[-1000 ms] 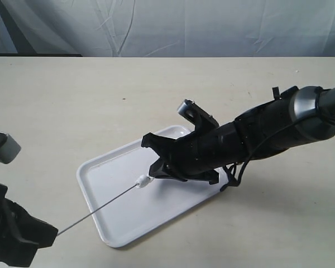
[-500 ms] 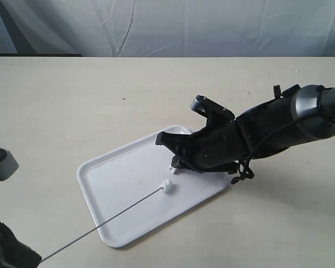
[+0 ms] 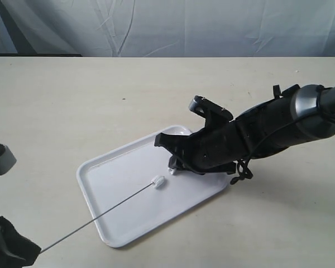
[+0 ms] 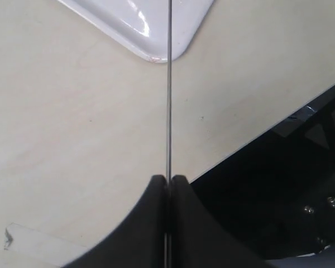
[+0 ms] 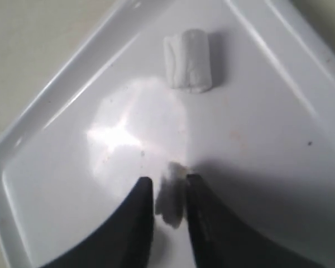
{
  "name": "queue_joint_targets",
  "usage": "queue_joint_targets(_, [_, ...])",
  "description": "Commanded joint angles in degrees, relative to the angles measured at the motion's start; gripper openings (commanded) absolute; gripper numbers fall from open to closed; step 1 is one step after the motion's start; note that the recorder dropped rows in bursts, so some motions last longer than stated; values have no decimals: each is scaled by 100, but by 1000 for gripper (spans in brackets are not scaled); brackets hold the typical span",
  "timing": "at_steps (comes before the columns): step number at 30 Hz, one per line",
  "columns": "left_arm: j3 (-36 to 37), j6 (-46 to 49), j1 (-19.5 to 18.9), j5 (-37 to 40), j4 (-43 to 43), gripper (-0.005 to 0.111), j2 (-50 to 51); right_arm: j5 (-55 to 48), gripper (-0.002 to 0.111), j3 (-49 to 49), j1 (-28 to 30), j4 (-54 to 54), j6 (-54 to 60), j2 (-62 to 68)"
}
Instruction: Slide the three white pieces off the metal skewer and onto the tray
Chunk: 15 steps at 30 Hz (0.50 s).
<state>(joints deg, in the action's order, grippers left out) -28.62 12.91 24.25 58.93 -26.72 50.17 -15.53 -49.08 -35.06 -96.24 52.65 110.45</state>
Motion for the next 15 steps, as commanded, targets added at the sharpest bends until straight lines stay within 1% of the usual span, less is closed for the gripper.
queue_joint_targets(1, [-33, -50, 46, -110, 15, 0, -17, -572, 51, -4, 22, 74, 43, 7])
queue_joint_targets(2, [-33, -73, 46, -127, 15, 0, -17, -678, 54, -4, 22, 74, 43, 7])
queue_joint_targets(3, [-33, -71, 46, -153, 15, 0, -17, -778, 53, -4, 22, 74, 43, 7])
queue_joint_targets(8, [-33, -114, 46, -442, 15, 0, -17, -1273, 42, -4, 1, 45, -110, 7])
queue_joint_targets(15, [-33, -114, 46, -503, 15, 0, -17, -1261, 42, -4, -37, -100, -220, 7])
